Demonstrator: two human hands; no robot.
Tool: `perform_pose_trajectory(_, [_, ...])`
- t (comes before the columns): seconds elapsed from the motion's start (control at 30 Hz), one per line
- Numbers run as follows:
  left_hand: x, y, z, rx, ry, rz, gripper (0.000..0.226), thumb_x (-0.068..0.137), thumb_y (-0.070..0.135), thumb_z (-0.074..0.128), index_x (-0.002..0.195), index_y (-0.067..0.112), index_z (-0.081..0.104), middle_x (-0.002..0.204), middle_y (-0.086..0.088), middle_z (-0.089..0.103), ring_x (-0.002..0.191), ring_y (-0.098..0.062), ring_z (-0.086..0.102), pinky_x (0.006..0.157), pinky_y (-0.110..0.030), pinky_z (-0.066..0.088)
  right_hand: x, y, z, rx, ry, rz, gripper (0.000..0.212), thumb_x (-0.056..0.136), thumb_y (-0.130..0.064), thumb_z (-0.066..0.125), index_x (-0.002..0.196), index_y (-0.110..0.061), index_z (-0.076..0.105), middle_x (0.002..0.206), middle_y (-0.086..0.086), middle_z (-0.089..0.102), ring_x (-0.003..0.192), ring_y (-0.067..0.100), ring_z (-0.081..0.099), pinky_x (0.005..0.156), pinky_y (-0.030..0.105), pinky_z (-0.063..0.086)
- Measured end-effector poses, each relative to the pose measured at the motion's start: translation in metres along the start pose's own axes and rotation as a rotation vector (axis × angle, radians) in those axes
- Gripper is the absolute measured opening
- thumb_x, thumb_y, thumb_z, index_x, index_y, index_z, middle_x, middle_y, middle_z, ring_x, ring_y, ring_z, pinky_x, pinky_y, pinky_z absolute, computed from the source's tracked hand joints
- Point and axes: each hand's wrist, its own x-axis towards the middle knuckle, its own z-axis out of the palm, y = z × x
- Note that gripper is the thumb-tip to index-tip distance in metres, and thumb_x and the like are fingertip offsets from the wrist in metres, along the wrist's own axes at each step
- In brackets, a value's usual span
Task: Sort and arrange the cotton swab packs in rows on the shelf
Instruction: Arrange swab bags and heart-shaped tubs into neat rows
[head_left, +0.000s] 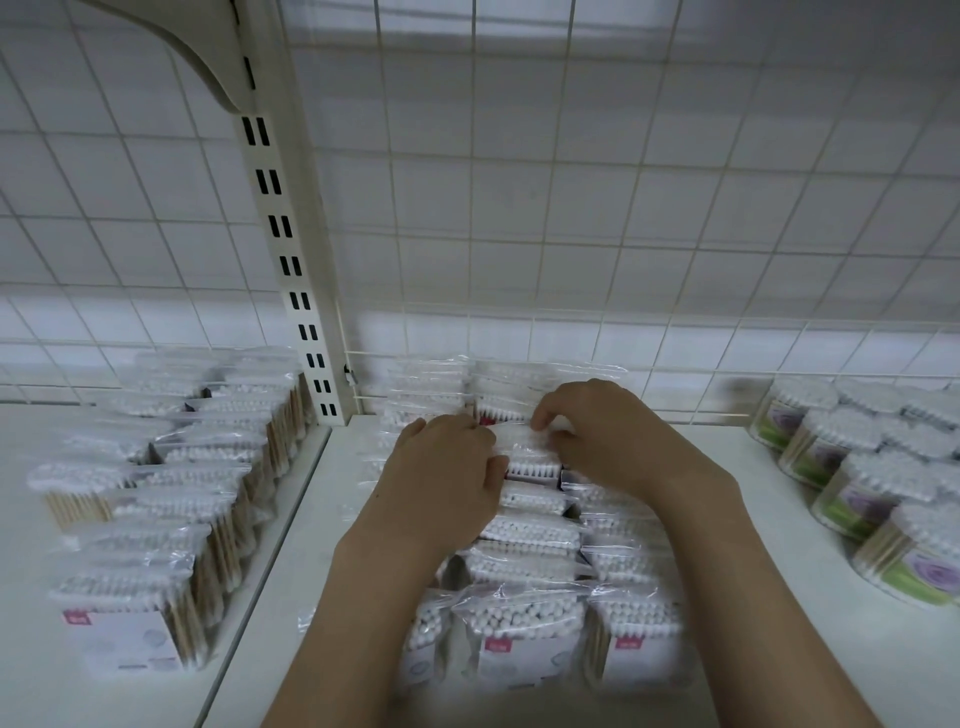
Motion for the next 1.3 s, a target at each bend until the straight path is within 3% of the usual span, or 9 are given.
perform_pose_trajectory(0.07, [-0.001, 0.001, -0.001, 0.001, -0.001, 0.003, 0.021, 0.097, 0.031, 0.034, 0.085, 0.019, 0.047, 0.091, 0.006, 0.047, 0.097, -0.016, 0.052, 0.092, -0.028, 0.034, 0.000, 0.001, -0.005, 0.025, 0.015, 0.001, 0.027, 0.093, -0.013, 0.046, 0.114, -0.021, 0.060, 0.120, -0.004, 0.059, 0.112, 0.016, 0.051, 0.096, 0.032, 0.039])
perform_pose_trajectory(0.33, [0.008, 0.001, -0.012, 0.060, -0.059, 0.006, 0.031, 0.098, 0.030, 0.033, 0.087, 0.010, 0.054, 0.100, -0.002, 0.051, 0.099, -0.020, 0.052, 0.091, -0.032, 0.039, 0.019, 0.001, -0.009, -0.096, -0.012, -0.029, 0.044, 0.094, -0.008, 0.038, 0.136, -0.019, 0.043, 0.141, 0.001, 0.043, 0.129, 0.022, 0.039, 0.105, 0.039, 0.033])
perform_pose_trajectory(0.5, [0.027, -0.007, -0.019, 0.032, -0.076, -0.001, 0.038, 0.098, 0.026, 0.033, 0.128, 0.010, 0.050, 0.130, -0.005, 0.049, 0.121, -0.021, 0.045, 0.104, -0.034, 0.034, 0.027, -0.003, 0.000, -0.051, -0.128, -0.074, 0.050, 0.088, 0.001, 0.038, 0.131, -0.020, 0.051, 0.139, -0.001, 0.046, 0.127, 0.019, 0.041, 0.104, 0.035, 0.034])
perform_pose_trajectory(0.67, [0.041, -0.010, -0.013, 0.087, -0.185, 0.005, 0.041, 0.099, 0.025, 0.031, 0.137, 0.010, 0.040, 0.147, -0.005, 0.035, 0.136, -0.018, 0.027, 0.113, -0.035, 0.020, 0.026, 0.003, -0.004, 0.040, -0.137, -0.083, 0.047, 0.086, 0.004, 0.037, 0.119, -0.021, 0.060, 0.130, -0.004, 0.053, 0.119, 0.014, 0.047, 0.098, 0.025, 0.037])
perform_pose_trajectory(0.83, [0.036, -0.009, -0.014, 0.095, -0.217, -0.019, 0.024, 0.098, 0.023, 0.028, 0.090, 0.017, 0.050, 0.111, -0.006, 0.058, 0.101, -0.020, 0.049, 0.099, -0.037, 0.033, 0.028, 0.011, -0.017, 0.112, -0.097, -0.054, 0.044, 0.090, 0.001, 0.036, 0.121, -0.019, 0.059, 0.131, -0.002, 0.053, 0.119, 0.013, 0.048, 0.098, 0.022, 0.038])
perform_pose_trajectory(0.93, [0.035, -0.008, -0.016, 0.133, -0.177, -0.009, 0.023, 0.098, 0.024, 0.028, 0.083, 0.018, 0.045, 0.094, -0.004, 0.057, 0.082, -0.016, 0.043, 0.084, -0.032, 0.035, 0.035, 0.014, -0.022, 0.062, -0.047, -0.045, 0.042, 0.092, 0.000, 0.036, 0.127, -0.015, 0.055, 0.133, 0.000, 0.051, 0.124, 0.015, 0.044, 0.101, 0.024, 0.036])
perform_pose_trajectory(1.1, [0.040, -0.007, -0.017, 0.143, -0.154, -0.008, 0.028, 0.098, 0.025, 0.029, 0.077, 0.014, 0.044, 0.081, -0.001, 0.051, 0.076, -0.018, 0.046, 0.074, -0.029, 0.031, 0.050, 0.011, -0.017, -0.007, -0.094, -0.032, 0.043, 0.095, -0.005, 0.037, 0.136, -0.015, 0.045, 0.143, 0.003, 0.042, 0.131, 0.018, 0.036, 0.107, 0.029, 0.031])
perform_pose_trajectory(1.2, [0.050, -0.009, -0.016, 0.118, -0.148, -0.001, 0.028, 0.098, 0.025, 0.030, 0.101, 0.012, 0.055, 0.109, -0.003, 0.057, 0.098, -0.020, 0.052, 0.085, -0.031, 0.035, 0.053, 0.008, -0.012, -0.009, -0.146, -0.025, 0.046, 0.091, 0.001, 0.038, 0.132, -0.016, 0.050, 0.140, 0.000, 0.045, 0.129, 0.018, 0.040, 0.105, 0.028, 0.033])
perform_pose_trajectory(1.3, [0.062, -0.011, -0.014, 0.104, -0.149, -0.009, 0.037, 0.097, 0.020, 0.033, 0.131, 0.012, 0.045, 0.136, -0.004, 0.045, 0.126, -0.021, 0.040, 0.104, -0.035, 0.031, 0.052, 0.009, -0.011, 0.029, -0.156, -0.031, 0.045, 0.089, 0.003, 0.038, 0.122, -0.018, 0.060, 0.132, -0.003, 0.054, 0.120, 0.015, 0.048, 0.096, 0.021, 0.037])
